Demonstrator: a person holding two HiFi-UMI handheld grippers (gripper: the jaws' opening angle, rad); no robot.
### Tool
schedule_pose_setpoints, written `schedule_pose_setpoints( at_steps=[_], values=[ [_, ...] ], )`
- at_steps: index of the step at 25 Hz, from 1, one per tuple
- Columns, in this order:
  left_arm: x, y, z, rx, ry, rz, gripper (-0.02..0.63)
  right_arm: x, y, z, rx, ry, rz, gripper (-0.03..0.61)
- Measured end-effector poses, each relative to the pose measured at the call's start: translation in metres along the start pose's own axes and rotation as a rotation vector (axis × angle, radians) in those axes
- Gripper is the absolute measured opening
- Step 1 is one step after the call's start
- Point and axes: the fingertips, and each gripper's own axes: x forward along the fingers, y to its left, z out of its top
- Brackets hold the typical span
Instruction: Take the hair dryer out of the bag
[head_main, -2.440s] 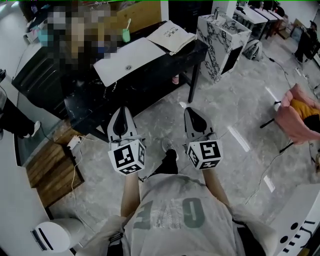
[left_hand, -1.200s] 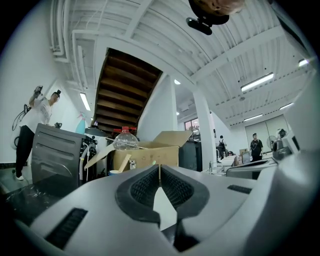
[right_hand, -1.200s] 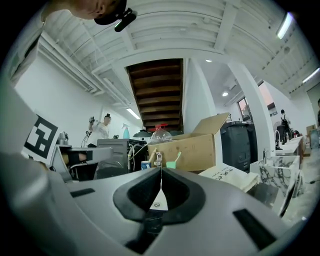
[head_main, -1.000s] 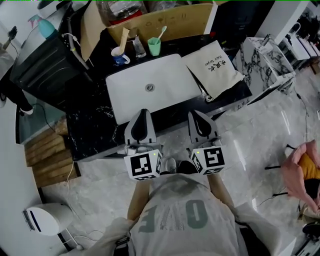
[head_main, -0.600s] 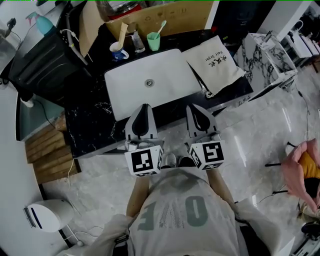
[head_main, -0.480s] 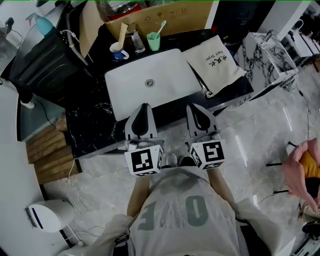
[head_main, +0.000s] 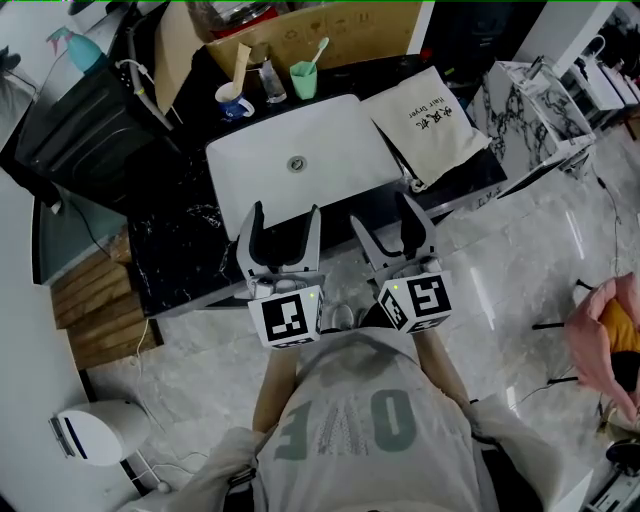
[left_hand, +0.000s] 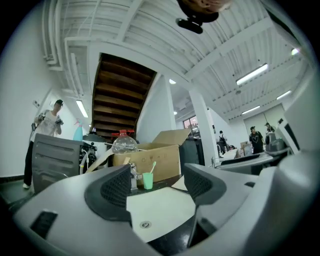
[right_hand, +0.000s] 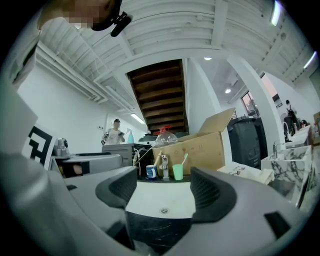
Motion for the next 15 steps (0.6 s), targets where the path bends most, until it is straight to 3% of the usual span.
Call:
schedule_pose_setpoints(
  at_steps=[2, 6, 15],
  values=[
    [0.0, -0.003, -0.002, 0.018, -0.002, -0.02, 0.317, 0.0, -0.002, -0.004, 0.004, 0.003, -0.015, 0.325],
    [-0.002, 0.0, -0.007, -0.03, 0.003, -0.015, 0.321, -0.001, -0.004, -0.013, -0.001, 0.018, -0.025, 0.327],
    [0.008, 0.003, -0.014, -0.092, 0.032, 0.032, 0.321, 0.007, -0.015, -0.015, -0.009, 0.044, 0.026, 0.327]
  ],
)
